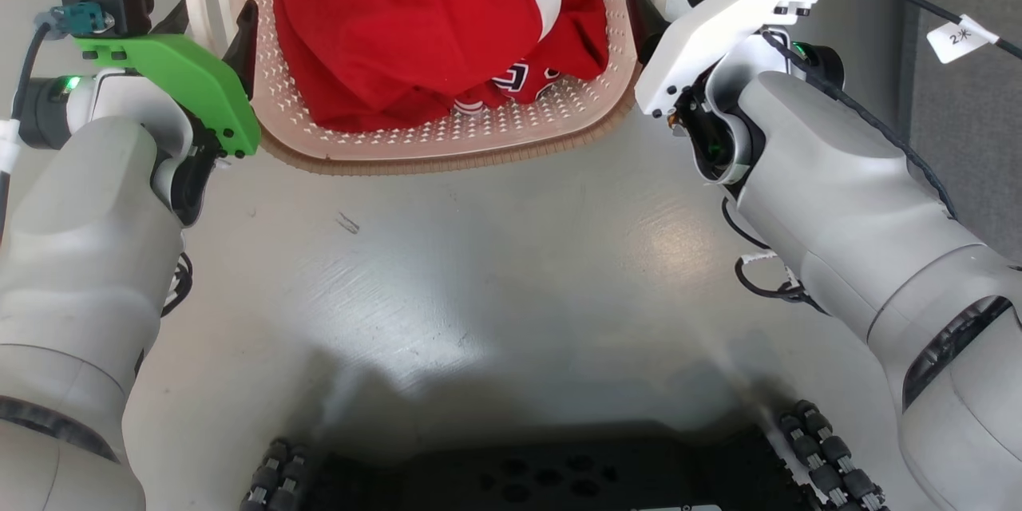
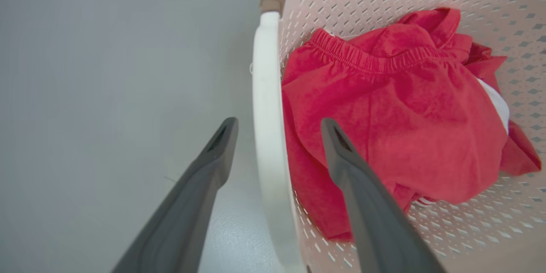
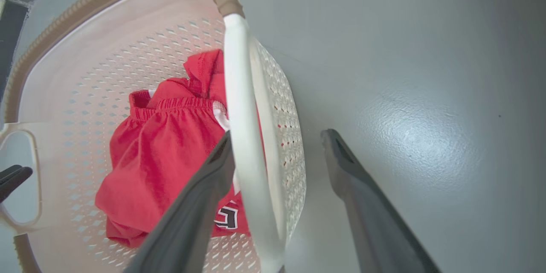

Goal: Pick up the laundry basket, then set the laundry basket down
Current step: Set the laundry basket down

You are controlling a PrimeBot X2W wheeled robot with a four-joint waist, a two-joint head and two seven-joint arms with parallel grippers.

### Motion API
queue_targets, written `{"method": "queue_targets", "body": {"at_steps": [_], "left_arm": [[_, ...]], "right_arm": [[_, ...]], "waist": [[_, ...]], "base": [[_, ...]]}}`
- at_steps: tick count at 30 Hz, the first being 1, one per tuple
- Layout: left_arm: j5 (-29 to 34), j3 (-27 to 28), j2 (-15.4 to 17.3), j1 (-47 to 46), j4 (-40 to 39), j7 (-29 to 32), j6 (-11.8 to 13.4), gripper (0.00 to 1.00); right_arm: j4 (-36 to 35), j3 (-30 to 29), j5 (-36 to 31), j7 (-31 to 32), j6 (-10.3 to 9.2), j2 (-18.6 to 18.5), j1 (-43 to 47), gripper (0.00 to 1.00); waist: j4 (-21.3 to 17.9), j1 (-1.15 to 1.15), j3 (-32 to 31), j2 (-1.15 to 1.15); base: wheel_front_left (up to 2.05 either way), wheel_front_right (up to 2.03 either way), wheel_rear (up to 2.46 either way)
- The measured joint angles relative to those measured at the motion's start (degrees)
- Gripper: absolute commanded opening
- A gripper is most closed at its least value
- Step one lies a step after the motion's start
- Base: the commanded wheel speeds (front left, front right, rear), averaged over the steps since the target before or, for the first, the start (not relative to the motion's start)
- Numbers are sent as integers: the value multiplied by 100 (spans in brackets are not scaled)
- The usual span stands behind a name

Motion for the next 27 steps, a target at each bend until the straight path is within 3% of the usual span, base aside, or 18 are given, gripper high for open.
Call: {"method": "queue_targets", "body": {"at_steps": [14, 27], "left_arm": [[-209, -38, -8, 298, 99, -103, 0, 100], [-302, -43, -35, 887, -14, -366, 0, 100]], "right_arm": [[27, 185, 31, -13, 10, 2, 164, 100], [25, 111, 24, -20, 159, 7, 547, 100]], "waist": [[-61, 0, -541, 0], [-148, 0, -1369, 0]], "base": [[0, 0, 0], [0, 0, 0]]}}
